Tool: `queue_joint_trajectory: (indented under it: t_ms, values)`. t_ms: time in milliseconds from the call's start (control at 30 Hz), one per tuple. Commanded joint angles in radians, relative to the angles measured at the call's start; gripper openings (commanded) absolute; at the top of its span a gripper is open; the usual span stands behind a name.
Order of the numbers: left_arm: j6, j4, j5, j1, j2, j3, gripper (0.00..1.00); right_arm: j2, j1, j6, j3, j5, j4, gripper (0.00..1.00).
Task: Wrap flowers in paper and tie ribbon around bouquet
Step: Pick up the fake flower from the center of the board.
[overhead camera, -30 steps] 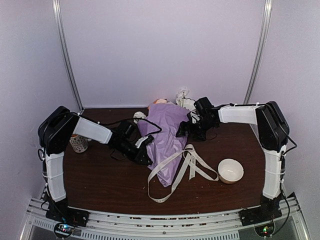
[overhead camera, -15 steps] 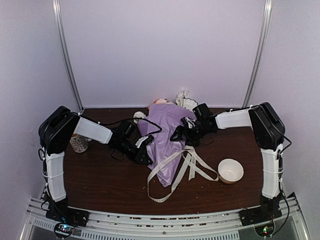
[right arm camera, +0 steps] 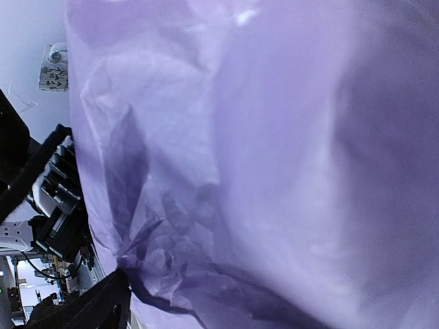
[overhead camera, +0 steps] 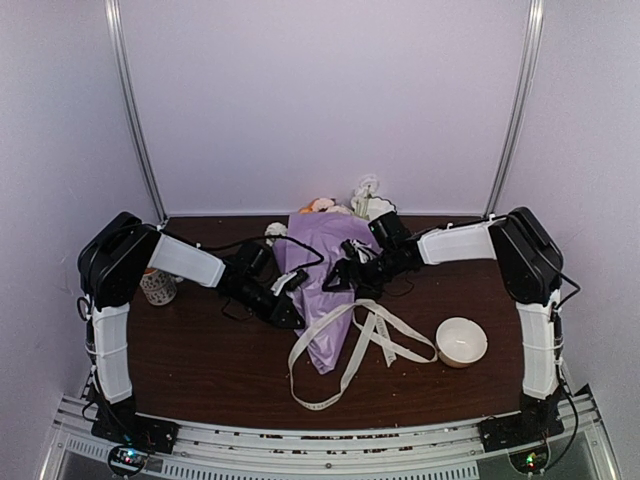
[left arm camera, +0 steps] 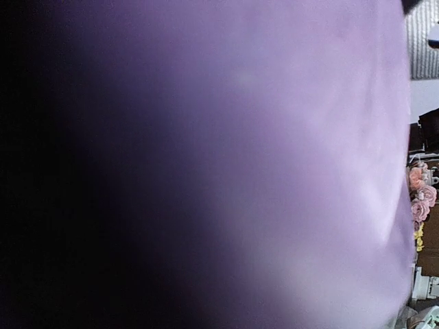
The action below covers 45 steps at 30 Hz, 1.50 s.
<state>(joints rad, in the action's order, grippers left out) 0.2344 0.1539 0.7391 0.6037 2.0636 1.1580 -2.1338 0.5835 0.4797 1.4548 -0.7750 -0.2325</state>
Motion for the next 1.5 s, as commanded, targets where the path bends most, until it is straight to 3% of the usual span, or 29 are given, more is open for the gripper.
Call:
queue_joint_trajectory:
  t_ms: [0, 133, 233, 333, 400, 533, 667, 733, 900, 1000, 1200, 1333, 1467]
  values:
    - [0.005, 0.029, -0.121, -0.012, 0.067, -0.012, 0.00, -0.034, 0.025, 0.046, 0.031, -0.038, 0.089, 0.99]
    - [0.005, 0.026, -0.124, -0.013, 0.068, -0.016, 0.00, -0.063, 0.034, 0.102, 0.023, -0.030, 0.137, 0.94]
    - [0.009, 0.022, -0.125, -0.012, 0.072, -0.018, 0.00, -0.055, 0.040, 0.128, 0.003, -0.014, 0.178, 0.83]
    - [0.013, 0.019, -0.126, -0.014, 0.074, -0.020, 0.00, -0.048, 0.042, 0.159, -0.015, -0.011, 0.219, 0.64]
    - [0.013, 0.020, -0.131, -0.014, 0.073, -0.019, 0.00, -0.044, 0.042, 0.178, -0.022, -0.014, 0.240, 0.42]
    - [0.013, 0.017, -0.140, -0.015, 0.062, -0.024, 0.00, -0.037, 0.042, 0.209, -0.028, -0.016, 0.259, 0.12]
    - [0.019, -0.030, -0.148, -0.016, 0.006, -0.064, 0.00, -0.033, 0.042, 0.240, -0.033, -0.006, 0.277, 0.00]
    - [0.027, -0.049, -0.169, -0.015, -0.042, -0.088, 0.02, -0.034, 0.042, 0.261, -0.040, -0.004, 0.303, 0.00]
    - [0.023, -0.044, -0.201, -0.013, -0.170, -0.136, 0.26, -0.045, 0.041, 0.289, -0.045, 0.007, 0.330, 0.00]
    - [0.026, 0.003, -0.242, -0.009, -0.222, -0.155, 0.34, -0.049, 0.042, 0.326, -0.057, 0.012, 0.365, 0.00]
    - [0.048, 0.069, -0.280, 0.004, -0.345, -0.215, 0.37, -0.056, 0.042, 0.374, -0.087, 0.036, 0.416, 0.00]
    - [-0.021, 0.161, -0.310, 0.065, -0.379, -0.198, 0.39, -0.070, 0.041, 0.403, -0.088, 0.038, 0.445, 0.00]
    - [-0.060, 0.182, -0.233, 0.141, -0.396, -0.196, 0.50, -0.059, 0.041, 0.419, -0.090, 0.047, 0.453, 0.00]
